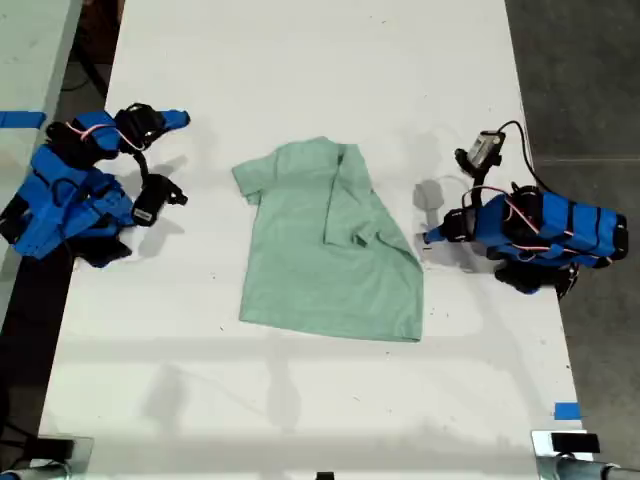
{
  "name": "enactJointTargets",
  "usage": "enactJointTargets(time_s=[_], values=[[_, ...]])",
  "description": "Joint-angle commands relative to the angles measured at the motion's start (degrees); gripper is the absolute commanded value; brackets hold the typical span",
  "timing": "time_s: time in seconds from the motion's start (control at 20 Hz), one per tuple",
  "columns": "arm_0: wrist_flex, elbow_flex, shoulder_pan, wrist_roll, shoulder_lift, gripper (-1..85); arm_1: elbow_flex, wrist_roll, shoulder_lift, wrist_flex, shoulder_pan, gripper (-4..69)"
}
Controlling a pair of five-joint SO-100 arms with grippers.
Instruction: Fold t shirt
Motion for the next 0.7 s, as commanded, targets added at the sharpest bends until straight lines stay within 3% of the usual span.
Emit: enactJointTargets(time_s=[0.0, 0.1, 0.25, 0.65], values=[[14.59, -43.42, 3.25, 4.22, -46.14, 14.4, 2.90, 0.70, 0.44, -0.79, -0.53, 0.8], [18.46, -52.82, 1.67, 6.06, -60.56, 23.4, 2.90, 0.70, 0.44, -0.79, -1.05, 0.8], [15.21, -53.26, 0.09, 7.38, -76.29, 27.6, 2.90, 0.35, 0.44, -0.79, -0.79, 0.8], [2.99, -52.47, 6.42, 0.00, -98.53, 26.4, 2.90, 0.53, 0.44, -0.79, -1.14, 0.8]])
